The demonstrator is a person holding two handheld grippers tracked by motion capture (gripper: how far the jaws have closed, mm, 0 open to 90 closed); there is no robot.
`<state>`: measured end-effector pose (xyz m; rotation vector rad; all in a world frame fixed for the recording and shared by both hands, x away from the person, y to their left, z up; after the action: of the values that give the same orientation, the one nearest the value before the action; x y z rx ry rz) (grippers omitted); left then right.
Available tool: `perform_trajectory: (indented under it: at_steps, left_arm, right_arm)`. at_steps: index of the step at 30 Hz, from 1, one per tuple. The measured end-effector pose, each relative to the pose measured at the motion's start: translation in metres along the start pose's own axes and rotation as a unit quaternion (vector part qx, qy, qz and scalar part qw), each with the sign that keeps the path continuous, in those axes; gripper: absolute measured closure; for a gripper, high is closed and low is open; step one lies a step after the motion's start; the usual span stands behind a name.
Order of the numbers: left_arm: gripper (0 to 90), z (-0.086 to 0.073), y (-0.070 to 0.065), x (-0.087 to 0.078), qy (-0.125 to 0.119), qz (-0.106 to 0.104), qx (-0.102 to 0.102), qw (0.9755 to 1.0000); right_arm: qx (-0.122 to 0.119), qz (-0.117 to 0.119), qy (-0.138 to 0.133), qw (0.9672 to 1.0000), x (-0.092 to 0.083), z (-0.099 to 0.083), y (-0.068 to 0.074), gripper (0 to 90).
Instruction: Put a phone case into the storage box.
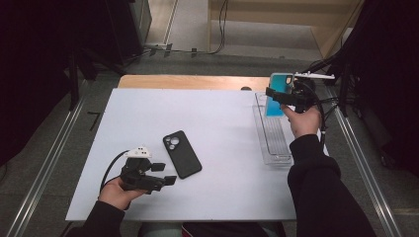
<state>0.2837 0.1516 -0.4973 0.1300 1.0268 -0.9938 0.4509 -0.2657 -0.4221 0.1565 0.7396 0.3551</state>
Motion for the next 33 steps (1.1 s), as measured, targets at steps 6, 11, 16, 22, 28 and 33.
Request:
perform_trajectory:
  at_steps: [6, 11, 16, 22, 28, 33]
  left_arm:
    - [27.8, 0.0, 0.0, 0.0, 0.002, 0.0, 0.001, 1.0]
    - [27.8, 0.0, 0.0, 0.001, 0.003, -0.002, 0.002, 1.0]
    - [27.8, 0.0, 0.0, 0.001, 0.001, 0.0, 0.0, 1.0]
    - [27.8, 0.0, 0.0, 0.002, 0.003, -0.001, 0.002, 1.0]
    - [27.8, 0.001, 0.001, 0.003, 0.005, -0.002, 0.004, 1.0]
    - [27.8, 0.001, 0.001, 0.004, 0.005, -0.005, 0.003, 1.0]
  right_arm:
    - [-0.006, -0.015, 0.007, 0.9998, 0.014, 0.002, -0.003, 17.2]
    - [-0.016, -0.027, 0.003, 0.9995, 0.025, 0.006, -0.007, 17.0]
    - [-0.003, -0.029, 0.0, 0.9996, 0.034, 0.01, -0.014, 16.9]
    - [-0.007, -0.042, 0.007, 0.9991, 0.048, 0.011, -0.021, 16.8]
    - [0.002, -0.055, 0.02, 0.9983, 0.066, 0.009, -0.028, 16.6]
    - [0.016, -0.063, 0.032, 0.9974, 0.082, 0.003, -0.034, 16.6]
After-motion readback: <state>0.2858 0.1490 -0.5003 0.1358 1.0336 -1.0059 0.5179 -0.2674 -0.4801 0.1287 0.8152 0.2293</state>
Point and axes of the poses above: each handheld gripper's, and its own axes: x roughly forward along the jaws, z roughly out of its top, y roughly to its left, the point moved 6 cm from there along x, roughly forward along the jaws, and after that the axes turned 8 degrees about y, right-handed, at the moved point
